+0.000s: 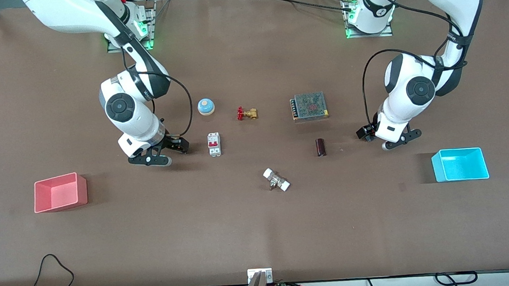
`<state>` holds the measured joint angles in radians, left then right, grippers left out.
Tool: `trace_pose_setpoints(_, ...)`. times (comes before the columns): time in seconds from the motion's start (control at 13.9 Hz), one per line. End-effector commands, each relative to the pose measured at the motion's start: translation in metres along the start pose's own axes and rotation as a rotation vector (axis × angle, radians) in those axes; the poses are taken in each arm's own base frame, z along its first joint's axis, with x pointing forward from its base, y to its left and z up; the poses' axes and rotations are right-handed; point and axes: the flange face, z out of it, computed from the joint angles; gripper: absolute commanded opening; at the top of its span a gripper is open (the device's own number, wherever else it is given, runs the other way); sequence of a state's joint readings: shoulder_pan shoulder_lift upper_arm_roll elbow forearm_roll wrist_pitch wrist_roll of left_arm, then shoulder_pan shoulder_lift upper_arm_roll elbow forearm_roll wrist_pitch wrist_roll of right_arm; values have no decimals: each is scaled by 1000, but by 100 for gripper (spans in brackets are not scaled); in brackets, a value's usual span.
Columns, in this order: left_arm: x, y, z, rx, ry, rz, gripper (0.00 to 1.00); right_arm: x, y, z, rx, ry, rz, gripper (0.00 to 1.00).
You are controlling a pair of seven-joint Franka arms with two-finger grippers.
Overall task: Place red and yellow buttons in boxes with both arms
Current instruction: 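Close the right gripper on the yellow button while the left gripper grasps the red button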
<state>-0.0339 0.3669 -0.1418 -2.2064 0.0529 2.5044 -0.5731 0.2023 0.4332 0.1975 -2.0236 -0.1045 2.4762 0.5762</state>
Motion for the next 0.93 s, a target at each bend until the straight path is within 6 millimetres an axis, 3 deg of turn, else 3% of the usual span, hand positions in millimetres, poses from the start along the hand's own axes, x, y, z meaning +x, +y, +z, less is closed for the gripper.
trace_pose_setpoints(0.0, 6, -5, 13, -17, 11, -21, 95, -2, -6, -1, -1, 15, -7, 100)
trace_pose_setpoints(0.14, 7, -6, 18, -20, 13, -26, 87, -5, -10, 4, 2, 8, -16, 100)
trace_pose_setpoints(0.43, 8, -10, 22, -16, 7, -34, 43, -11, -19, 16, 8, -3, -34, 99)
trace_pose_setpoints(0.58, 8, -9, 19, -15, 7, -34, 30, -12, -20, 17, 7, -4, -36, 96)
trace_pose_setpoints(0.72, 10, -8, 13, -19, 15, -32, 24, -12, -20, 17, 6, -4, -39, 85)
trace_pose_setpoints(0.86, 18, -5, -11, -17, 25, -20, 24, -11, -18, 17, 0, 0, -54, 67)
